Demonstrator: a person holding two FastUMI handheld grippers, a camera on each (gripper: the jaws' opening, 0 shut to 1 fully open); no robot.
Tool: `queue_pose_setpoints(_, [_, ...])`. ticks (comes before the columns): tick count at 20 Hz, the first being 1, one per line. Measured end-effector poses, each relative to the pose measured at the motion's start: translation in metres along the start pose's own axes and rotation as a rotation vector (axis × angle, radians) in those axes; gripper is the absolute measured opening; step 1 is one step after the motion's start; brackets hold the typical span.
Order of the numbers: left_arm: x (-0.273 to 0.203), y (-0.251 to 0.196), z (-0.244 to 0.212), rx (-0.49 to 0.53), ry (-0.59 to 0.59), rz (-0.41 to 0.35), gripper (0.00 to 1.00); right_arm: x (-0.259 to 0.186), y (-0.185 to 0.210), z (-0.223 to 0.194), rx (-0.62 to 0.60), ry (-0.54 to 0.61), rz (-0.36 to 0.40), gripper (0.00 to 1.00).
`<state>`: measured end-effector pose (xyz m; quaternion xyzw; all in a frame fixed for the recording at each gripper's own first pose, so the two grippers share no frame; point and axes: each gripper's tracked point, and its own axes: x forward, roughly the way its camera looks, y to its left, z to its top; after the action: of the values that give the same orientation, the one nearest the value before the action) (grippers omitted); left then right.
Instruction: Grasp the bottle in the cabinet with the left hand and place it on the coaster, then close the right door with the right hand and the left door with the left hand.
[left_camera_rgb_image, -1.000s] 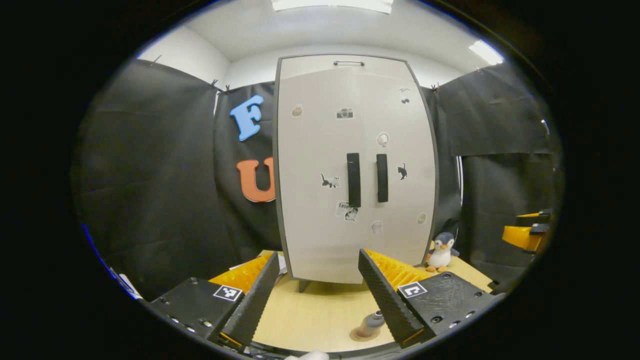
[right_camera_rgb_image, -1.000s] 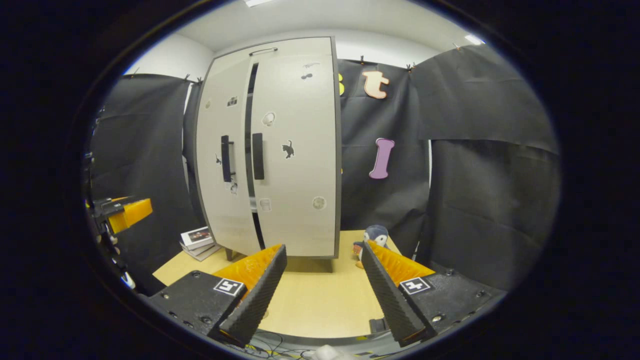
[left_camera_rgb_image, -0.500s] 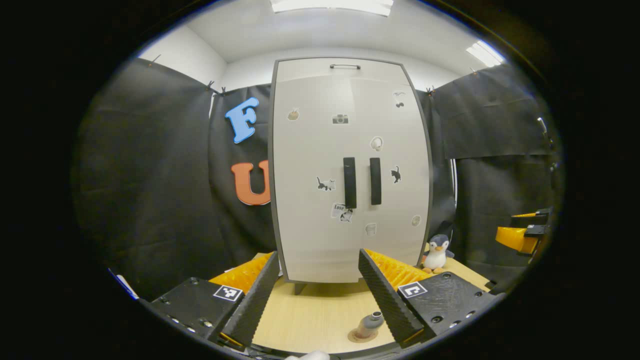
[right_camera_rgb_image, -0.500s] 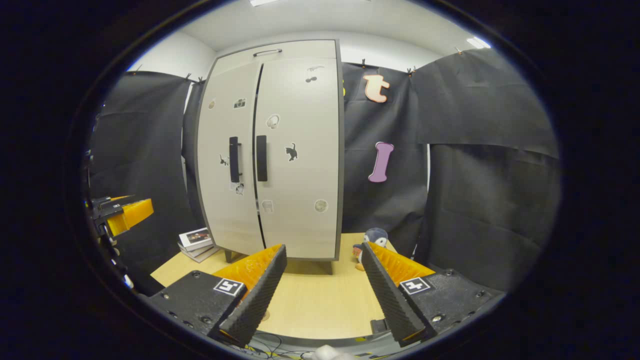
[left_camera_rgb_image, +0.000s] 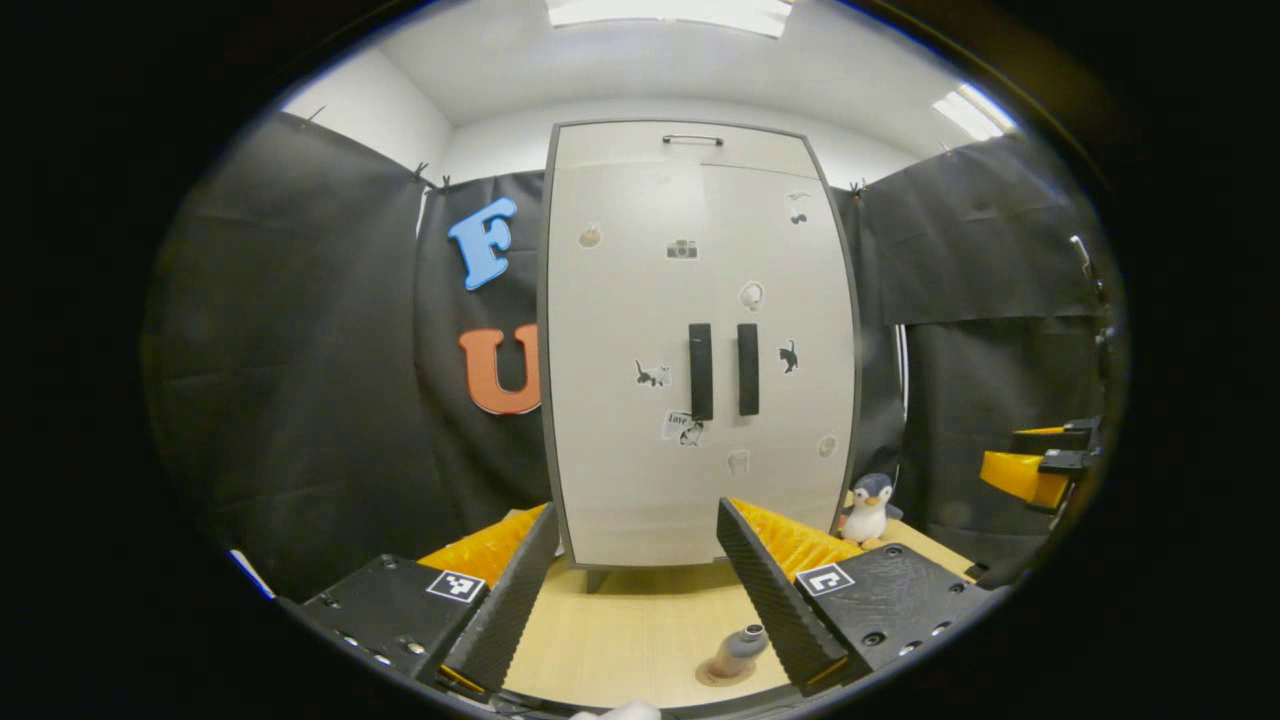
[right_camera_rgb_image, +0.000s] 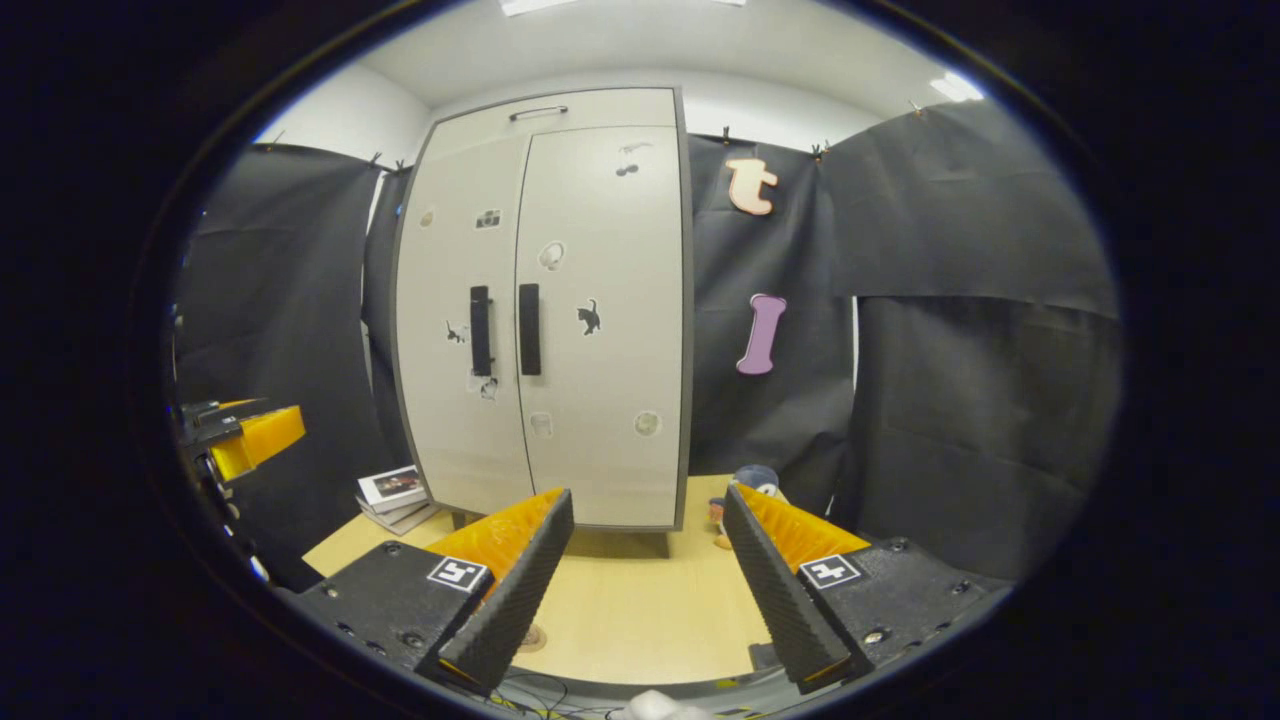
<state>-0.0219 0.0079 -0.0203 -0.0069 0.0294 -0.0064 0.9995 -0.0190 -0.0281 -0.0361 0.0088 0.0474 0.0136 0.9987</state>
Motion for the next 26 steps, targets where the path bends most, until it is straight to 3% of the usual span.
queue_pose_setpoints(26, [0.007, -0.021, -0.002, 0.011, 0.003, -0.014, 0.97, -0.001, -0.018, 0.004, 0.03, -0.034, 0.003, 0.98])
